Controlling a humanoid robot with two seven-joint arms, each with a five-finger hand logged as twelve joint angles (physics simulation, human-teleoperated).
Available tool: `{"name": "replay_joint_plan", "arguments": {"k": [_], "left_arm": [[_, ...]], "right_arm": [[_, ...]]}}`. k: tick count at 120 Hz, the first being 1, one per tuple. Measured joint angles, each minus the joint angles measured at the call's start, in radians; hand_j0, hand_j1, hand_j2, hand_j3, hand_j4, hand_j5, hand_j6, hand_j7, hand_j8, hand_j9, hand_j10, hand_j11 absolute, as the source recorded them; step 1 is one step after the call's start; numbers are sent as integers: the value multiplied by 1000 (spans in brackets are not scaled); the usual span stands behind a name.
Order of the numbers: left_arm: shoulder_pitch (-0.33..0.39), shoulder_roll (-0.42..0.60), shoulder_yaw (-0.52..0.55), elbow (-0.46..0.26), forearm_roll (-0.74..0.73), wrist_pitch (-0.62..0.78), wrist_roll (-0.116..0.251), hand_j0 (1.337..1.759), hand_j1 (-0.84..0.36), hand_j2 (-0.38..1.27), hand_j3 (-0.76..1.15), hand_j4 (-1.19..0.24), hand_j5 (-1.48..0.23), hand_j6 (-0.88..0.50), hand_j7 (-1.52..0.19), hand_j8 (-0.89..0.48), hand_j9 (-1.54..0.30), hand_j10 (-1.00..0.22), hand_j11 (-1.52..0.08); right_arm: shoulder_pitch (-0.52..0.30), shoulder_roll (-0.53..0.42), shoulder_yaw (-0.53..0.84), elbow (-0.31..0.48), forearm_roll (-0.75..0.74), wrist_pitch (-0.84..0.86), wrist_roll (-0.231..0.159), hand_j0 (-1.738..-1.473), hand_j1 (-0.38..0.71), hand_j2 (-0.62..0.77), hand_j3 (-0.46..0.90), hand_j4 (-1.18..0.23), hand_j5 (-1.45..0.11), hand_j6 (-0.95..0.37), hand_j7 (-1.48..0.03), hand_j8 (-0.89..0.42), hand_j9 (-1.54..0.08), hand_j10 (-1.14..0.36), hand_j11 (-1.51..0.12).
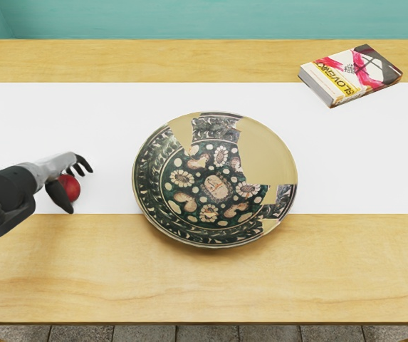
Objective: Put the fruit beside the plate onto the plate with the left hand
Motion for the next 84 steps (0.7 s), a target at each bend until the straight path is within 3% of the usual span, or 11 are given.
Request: {"name": "replay_joint_plan", "arguments": {"k": [84], "left_arm": [[7,-5,1,39,-1,-1,0,1658,-259,146,0,-505,-661,-506,-660,-506,-660,-505,-660]], "right_arm": [[0,0,0,0,0,0,0,-1658,-349,0,0,0,0,1,0,1,0,0,0]]}}
